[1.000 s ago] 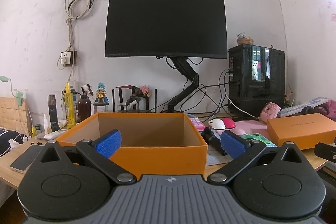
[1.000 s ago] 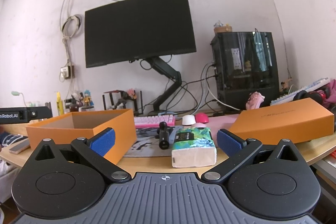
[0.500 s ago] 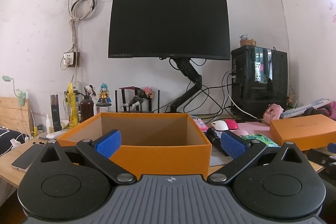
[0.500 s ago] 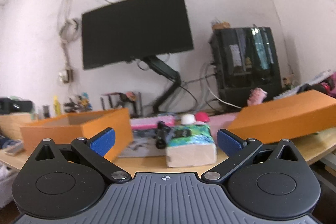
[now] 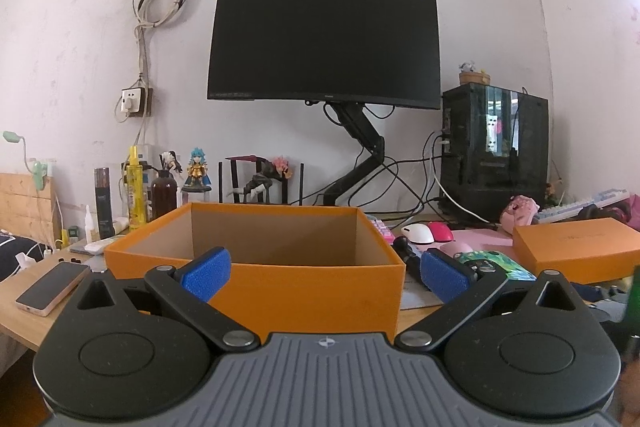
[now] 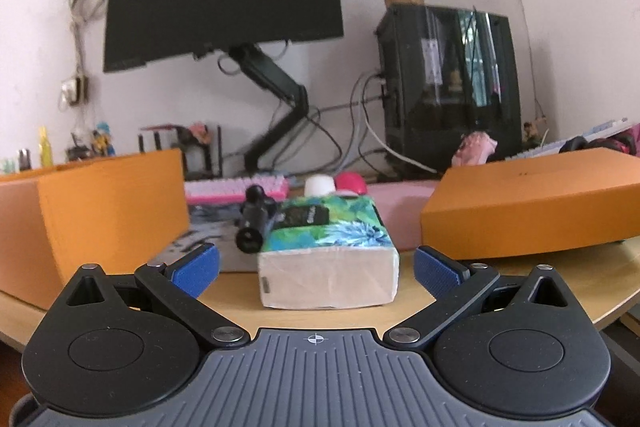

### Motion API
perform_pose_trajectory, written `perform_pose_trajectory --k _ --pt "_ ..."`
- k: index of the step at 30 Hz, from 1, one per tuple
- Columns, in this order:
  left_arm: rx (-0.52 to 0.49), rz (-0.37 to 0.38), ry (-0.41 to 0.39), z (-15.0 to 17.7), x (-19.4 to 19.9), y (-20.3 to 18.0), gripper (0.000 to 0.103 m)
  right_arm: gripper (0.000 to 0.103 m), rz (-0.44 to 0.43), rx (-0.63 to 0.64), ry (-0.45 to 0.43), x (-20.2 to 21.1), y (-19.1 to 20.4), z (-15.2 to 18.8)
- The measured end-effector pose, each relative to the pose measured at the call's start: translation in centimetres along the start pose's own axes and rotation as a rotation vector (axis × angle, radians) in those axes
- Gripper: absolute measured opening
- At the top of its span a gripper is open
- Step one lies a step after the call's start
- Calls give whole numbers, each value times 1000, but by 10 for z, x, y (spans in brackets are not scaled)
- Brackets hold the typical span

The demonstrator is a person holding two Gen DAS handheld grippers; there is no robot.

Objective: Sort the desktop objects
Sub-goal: 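Close the right gripper on the green floral tissue pack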

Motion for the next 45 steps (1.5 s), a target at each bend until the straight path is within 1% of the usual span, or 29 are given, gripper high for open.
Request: perform_pose_trajectory --k 5,12,24,27,28,30,34,41,45 --pt "6 -6 2 1 -1 4 103 103 17 52 41 -29 8 0" --pt "17 -12 7 4 -3 5 103 103 37 104 93 -52 18 -1" --pt "19 -14 1 4 -3 1 103 103 52 95 160 -78 24 1" --pt "21 -14 -1 4 -2 0 103 103 49 91 193 -84 23 -2" --pt "21 -10 -1 4 -2 1 103 103 46 95 201 -86 22 -2" --pt "16 12 -1 4 -1 17 103 103 42 95 219 -88 22 -4" --pt "15 16 0 4 -1 15 103 103 40 85 262 -94 21 -7" --pt "4 -1 -20 1 -11 5 103 103 47 142 314 -103 24 -21" --pt "5 3 -18 3 -17 1 103 103 52 165 339 -111 28 -27"
Point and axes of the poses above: each gripper's, at about its wrist camera, not at the fingertips, and x roughly against the way its jaws point, y to its left, z to its underside, the point moved 2 cm from there along -x, roughly the way its jaws point, and after that the axes turned 14 degrees about z, right-handed, at the moved point
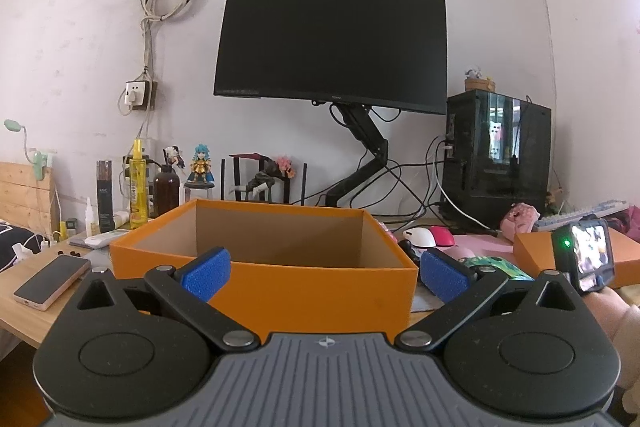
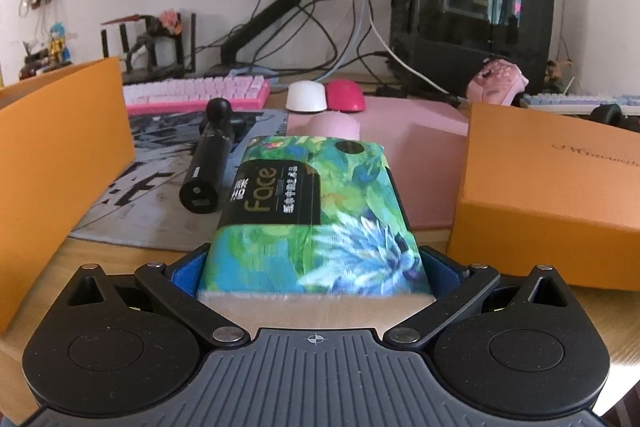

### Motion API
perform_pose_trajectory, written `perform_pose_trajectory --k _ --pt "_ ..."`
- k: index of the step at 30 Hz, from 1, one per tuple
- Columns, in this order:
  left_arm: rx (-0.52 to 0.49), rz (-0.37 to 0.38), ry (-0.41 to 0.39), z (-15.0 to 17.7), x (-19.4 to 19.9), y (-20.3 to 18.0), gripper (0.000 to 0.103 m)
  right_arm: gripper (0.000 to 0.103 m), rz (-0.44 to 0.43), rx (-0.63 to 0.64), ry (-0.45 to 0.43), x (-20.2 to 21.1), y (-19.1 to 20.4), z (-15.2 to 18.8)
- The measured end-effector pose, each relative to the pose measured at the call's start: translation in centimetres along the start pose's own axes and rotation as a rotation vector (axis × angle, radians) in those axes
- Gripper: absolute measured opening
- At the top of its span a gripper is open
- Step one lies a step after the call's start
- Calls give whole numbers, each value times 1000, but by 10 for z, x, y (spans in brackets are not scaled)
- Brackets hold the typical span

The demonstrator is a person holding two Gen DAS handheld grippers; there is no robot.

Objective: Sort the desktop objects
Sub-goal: 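Close the right gripper on the green floral tissue pack, then lift the tissue pack with the right gripper over the orange box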

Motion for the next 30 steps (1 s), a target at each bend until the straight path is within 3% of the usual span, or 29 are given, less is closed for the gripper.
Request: perform_pose_trajectory --k 11,22,30 --pt "4 -5 -2 4 -12 -3 103 103 -28 -23 80 -25 1 -5" --pt "11 -2 -7 8 8 2 103 100 -72 -30 50 -26 -5 -2" --pt "20 -15 -13 7 15 7 103 100 -139 -159 9 -10 -20 6"
Point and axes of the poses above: each gripper's, at about its wrist camera, not at the fingertips, and x roughly against the way its jaws point, y to its left, z to its underside, the point moved 2 cm from there along -x, roughly the way its jaws point, and after that the axes turned 14 degrees about z, right-handed, at the moved point
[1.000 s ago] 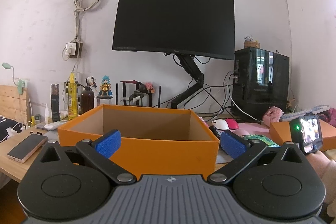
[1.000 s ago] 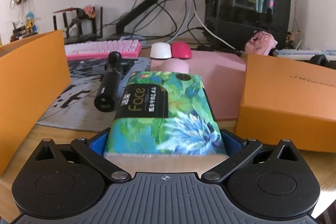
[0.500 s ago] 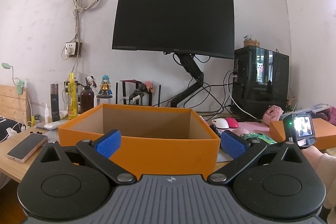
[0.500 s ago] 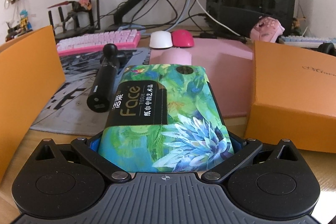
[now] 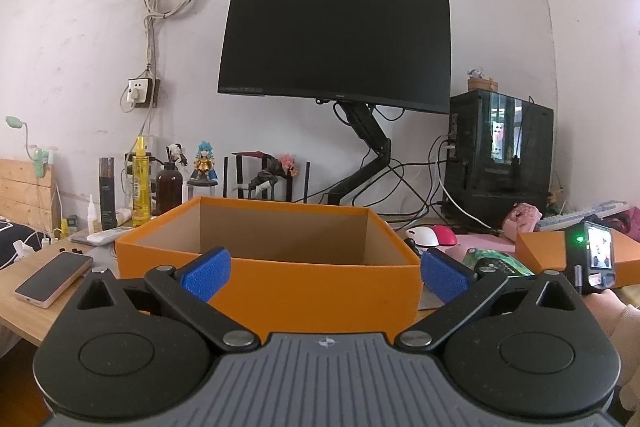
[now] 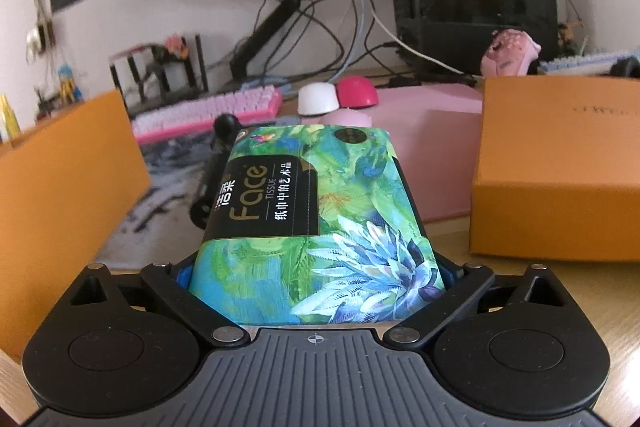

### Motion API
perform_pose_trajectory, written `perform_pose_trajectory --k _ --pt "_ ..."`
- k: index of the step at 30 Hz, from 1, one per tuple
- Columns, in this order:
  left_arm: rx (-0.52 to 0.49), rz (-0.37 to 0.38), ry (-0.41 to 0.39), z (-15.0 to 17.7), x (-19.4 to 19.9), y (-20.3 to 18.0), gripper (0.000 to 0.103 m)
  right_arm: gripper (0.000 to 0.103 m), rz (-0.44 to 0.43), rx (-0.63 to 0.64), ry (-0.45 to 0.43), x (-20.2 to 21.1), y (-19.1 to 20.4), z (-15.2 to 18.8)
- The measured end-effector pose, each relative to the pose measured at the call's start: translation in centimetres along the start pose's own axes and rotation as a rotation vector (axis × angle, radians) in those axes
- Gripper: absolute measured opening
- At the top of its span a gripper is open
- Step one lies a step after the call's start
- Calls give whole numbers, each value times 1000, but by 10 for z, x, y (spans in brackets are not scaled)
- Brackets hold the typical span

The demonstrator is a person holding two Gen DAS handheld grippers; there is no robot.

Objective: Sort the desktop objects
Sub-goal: 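Lift the tissue pack with the right gripper over the orange box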

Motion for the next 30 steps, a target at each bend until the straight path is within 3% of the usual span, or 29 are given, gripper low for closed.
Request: perform_pose_trajectory --k 8,14,22,30 --pt "6 -14 -15 -3 7 4 103 100 -69 -24 -87 40 5 -23" --pt "8 -28 -22 -5 11 4 103 100 -187 26 -155 82 35 -57" --pt "-9 -100 -60 -17 29 12 103 100 -337 169 -184 121 116 -92" --pt "12 -219 -93 -28 50 41 103 100 -406 311 -152 125 204 -97"
Point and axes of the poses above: each gripper's, at about its wrist camera, not at the fingertips, and x roughly against the way its jaws point, y to its left, z to its underside, the point moved 2 cm from there along -x, roughly the way its jaws point, and after that the axes turned 14 degrees about z, right-handed, at the moved point
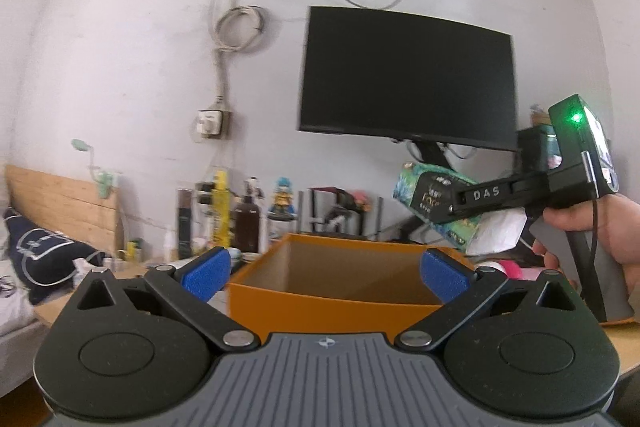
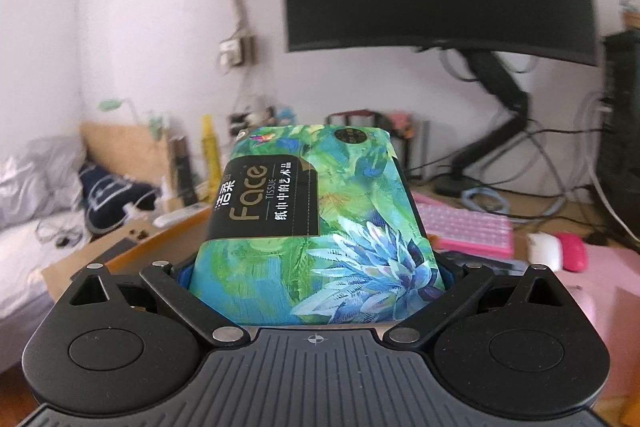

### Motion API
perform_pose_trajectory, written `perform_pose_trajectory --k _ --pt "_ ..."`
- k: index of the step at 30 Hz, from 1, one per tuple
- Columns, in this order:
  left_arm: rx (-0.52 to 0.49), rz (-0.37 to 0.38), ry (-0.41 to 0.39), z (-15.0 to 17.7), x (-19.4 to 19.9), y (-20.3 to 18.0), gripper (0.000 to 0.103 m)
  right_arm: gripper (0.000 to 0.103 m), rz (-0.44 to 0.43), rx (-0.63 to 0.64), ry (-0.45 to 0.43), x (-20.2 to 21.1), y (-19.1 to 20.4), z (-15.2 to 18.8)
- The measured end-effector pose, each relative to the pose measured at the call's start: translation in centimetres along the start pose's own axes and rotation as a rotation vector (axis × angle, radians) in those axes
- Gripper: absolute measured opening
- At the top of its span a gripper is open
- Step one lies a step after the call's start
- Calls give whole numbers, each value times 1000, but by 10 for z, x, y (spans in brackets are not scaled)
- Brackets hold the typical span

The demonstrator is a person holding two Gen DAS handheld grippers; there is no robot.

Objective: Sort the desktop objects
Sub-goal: 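Lift the tissue pack with the right gripper over the orange box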

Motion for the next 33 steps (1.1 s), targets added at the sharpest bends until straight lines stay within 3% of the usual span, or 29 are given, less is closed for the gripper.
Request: perform_pose_trajectory --k 11,18,26,33 --pt "55 -169 -5 -5 11 43 103 100 -35 196 162 -59 84 2" --pt "84 -240 1 -3 21 57 103 100 -23 283 305 -96 95 9" --pt "106 -292 17 2 31 61 103 100 -28 427 398 -119 112 9" --pt "115 -332 19 2 39 64 103 100 -26 475 504 -143 120 21"
Point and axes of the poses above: each gripper's, at about its wrist camera, not at the fingertips, and x roughly against the way its jaws point, y to its left, z to its underside, the point moved 2 cm from there along -x, roughly the way its jaws point, and after that the axes turned 14 degrees about z, right-handed, at the moved point
